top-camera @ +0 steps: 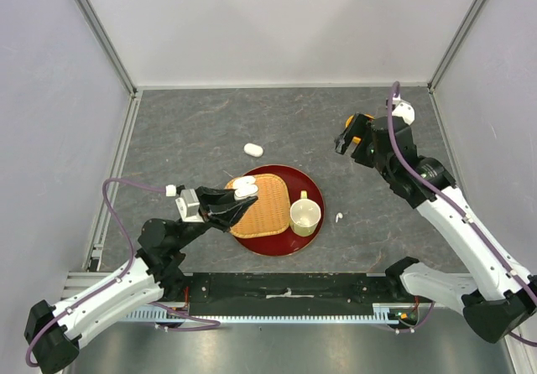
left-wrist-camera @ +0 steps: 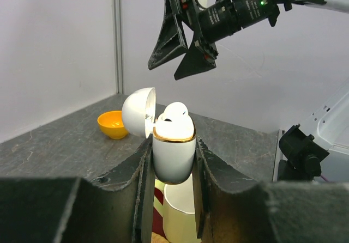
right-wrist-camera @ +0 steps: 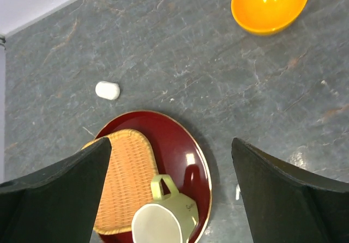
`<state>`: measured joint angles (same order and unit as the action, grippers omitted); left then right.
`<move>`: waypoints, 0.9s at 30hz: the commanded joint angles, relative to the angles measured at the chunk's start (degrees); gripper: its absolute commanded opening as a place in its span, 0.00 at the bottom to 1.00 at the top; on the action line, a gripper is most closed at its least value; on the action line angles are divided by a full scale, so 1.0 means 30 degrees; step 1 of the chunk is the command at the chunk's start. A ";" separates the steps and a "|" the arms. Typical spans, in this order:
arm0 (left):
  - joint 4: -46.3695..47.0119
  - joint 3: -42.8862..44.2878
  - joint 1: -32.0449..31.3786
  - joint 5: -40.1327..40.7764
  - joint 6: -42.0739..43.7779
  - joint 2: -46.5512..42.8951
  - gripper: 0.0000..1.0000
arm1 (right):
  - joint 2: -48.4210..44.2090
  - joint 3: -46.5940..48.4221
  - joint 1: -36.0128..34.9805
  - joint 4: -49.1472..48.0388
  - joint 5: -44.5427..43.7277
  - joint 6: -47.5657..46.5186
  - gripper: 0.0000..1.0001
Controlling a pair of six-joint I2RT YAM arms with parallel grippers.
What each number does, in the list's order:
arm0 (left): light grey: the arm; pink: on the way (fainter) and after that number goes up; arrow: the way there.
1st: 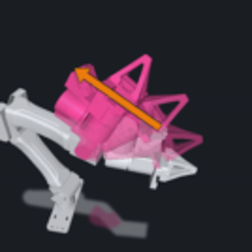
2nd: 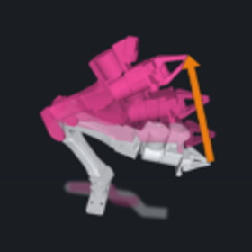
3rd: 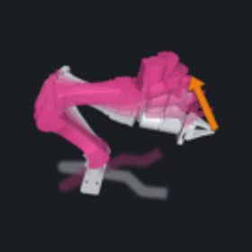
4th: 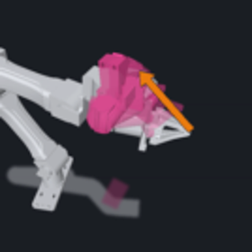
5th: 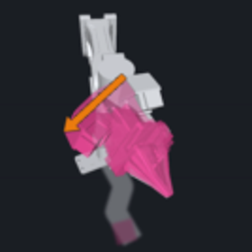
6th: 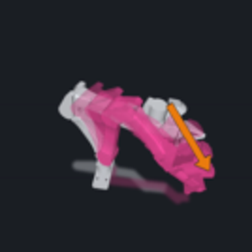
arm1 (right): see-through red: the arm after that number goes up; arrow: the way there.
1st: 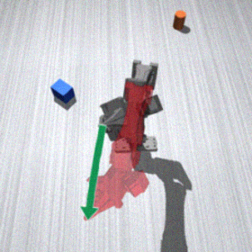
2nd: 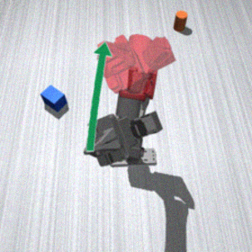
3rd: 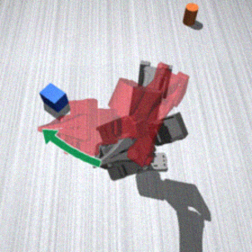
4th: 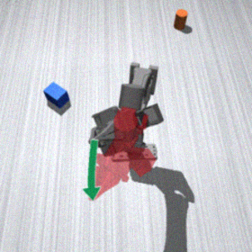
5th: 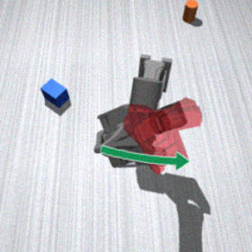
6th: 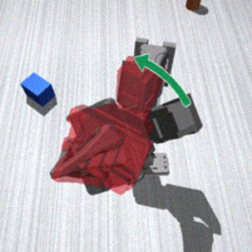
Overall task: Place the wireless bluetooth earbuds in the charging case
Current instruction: Pick up the earbud from the center of the board.
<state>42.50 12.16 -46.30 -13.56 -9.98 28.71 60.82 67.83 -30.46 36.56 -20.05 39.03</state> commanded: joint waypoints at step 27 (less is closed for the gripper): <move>-0.0719 0.0369 0.0054 0.0478 0.0777 -0.1337 0.02 | 0.2491 -0.3711 0.2799 0.5099 0.2172 0.8230 0.83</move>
<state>39.09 12.16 -46.30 -13.52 -9.93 25.32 67.68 59.48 -22.24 48.82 -13.28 57.58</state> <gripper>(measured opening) 0.347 0.836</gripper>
